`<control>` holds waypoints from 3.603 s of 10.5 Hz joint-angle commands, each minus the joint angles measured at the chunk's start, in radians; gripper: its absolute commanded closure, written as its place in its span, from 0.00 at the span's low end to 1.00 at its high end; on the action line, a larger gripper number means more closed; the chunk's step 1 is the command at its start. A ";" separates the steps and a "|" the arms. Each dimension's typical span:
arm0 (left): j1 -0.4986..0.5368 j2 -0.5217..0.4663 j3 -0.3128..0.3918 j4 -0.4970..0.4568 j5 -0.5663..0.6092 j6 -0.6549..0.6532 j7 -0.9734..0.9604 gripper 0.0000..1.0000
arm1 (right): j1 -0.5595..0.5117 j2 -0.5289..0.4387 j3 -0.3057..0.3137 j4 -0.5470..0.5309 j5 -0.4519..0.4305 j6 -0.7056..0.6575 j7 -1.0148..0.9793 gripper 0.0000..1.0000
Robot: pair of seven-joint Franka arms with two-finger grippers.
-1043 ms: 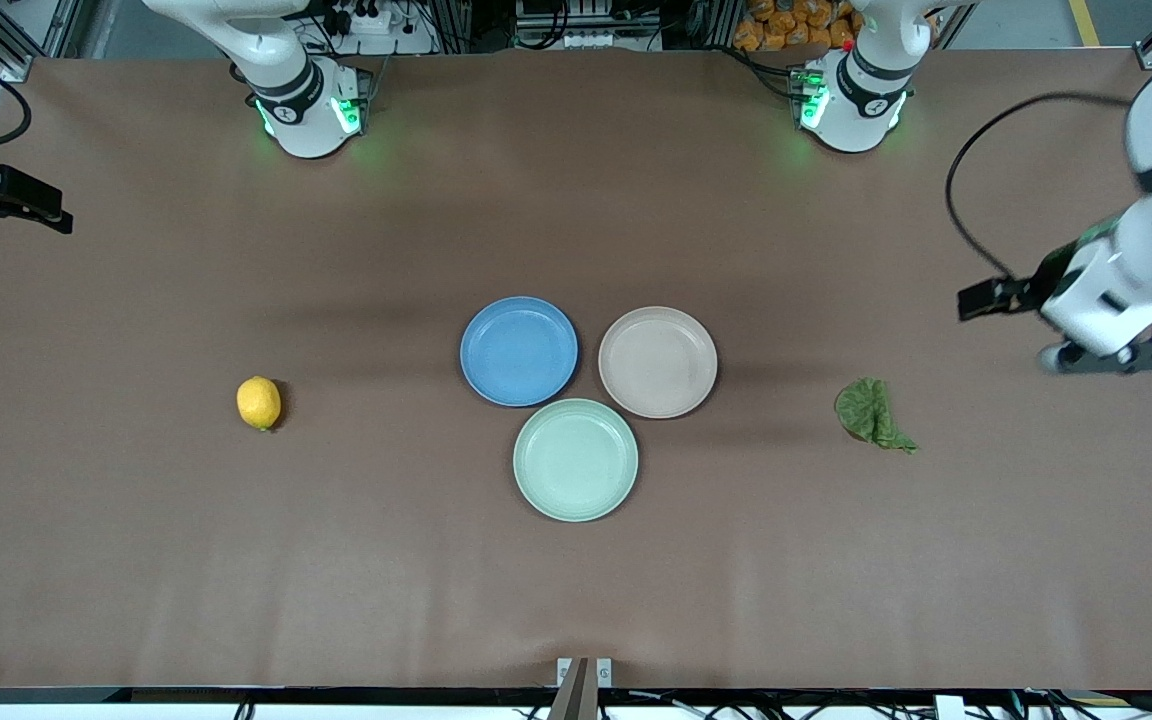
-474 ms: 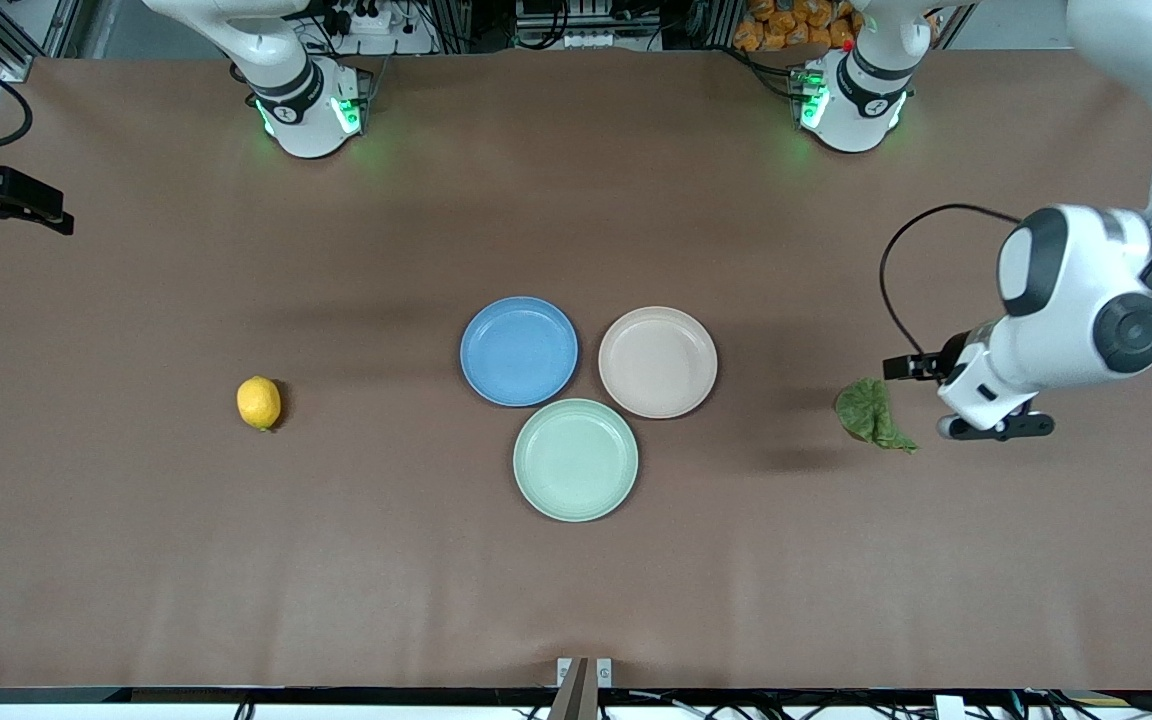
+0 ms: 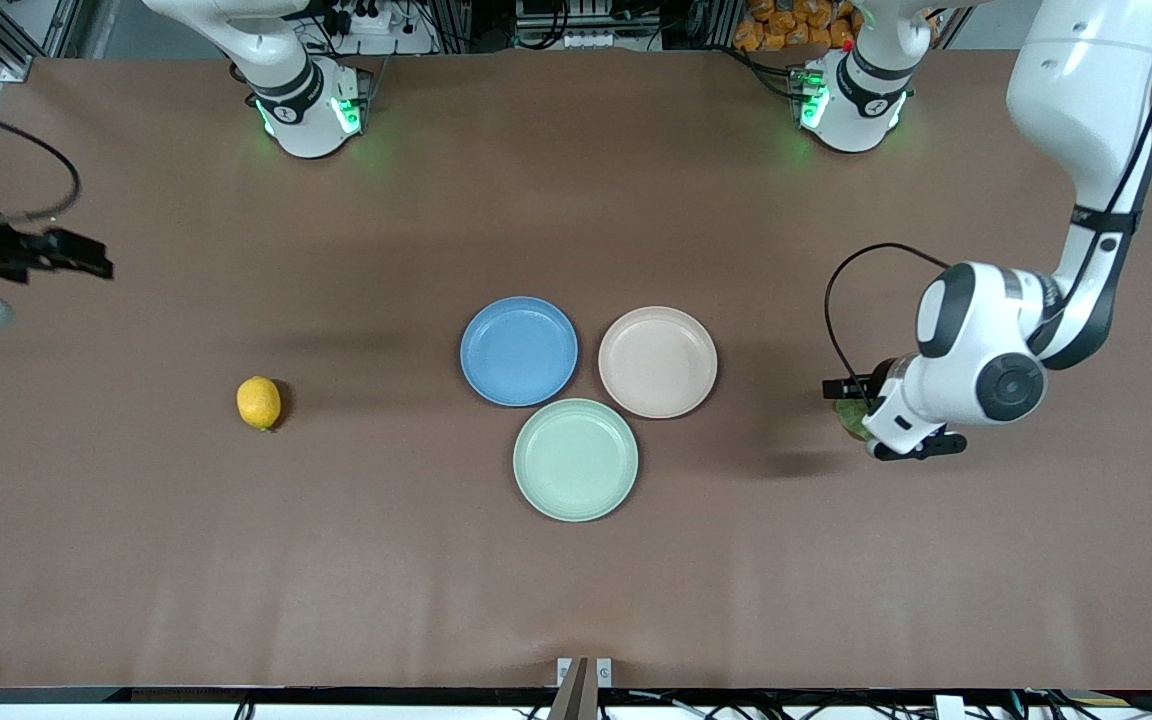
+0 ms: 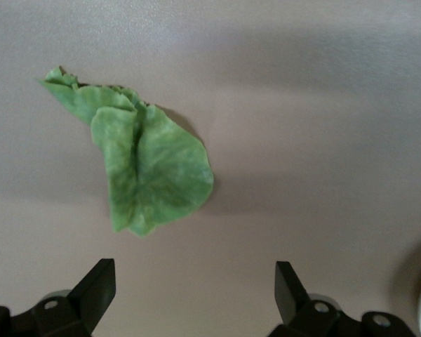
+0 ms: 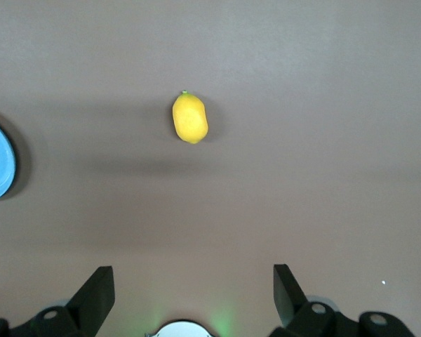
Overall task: Place lemon and lettuce in plates
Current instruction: 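Grasp the lettuce with the left gripper while the right gripper reaches the lemon, then carry the lettuce onto the beige plate while the right gripper grasps the lemon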
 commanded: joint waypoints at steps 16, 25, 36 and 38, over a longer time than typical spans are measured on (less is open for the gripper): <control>0.015 0.147 0.023 0.054 0.130 0.111 -0.030 0.98 | 0.015 0.208 0.006 -0.494 0.087 0.760 0.013 0.00; -0.065 0.027 -0.004 0.114 0.109 -0.002 -0.177 1.00 | 0.026 0.348 0.006 -0.548 0.087 1.027 0.013 0.00; -0.380 0.159 -0.093 0.239 0.033 0.012 -0.693 1.00 | 0.056 0.346 0.006 -0.508 0.084 0.960 0.010 1.00; -0.378 0.159 -0.093 0.230 0.029 0.010 -0.718 1.00 | 0.091 0.323 0.007 -0.474 0.086 0.895 0.019 1.00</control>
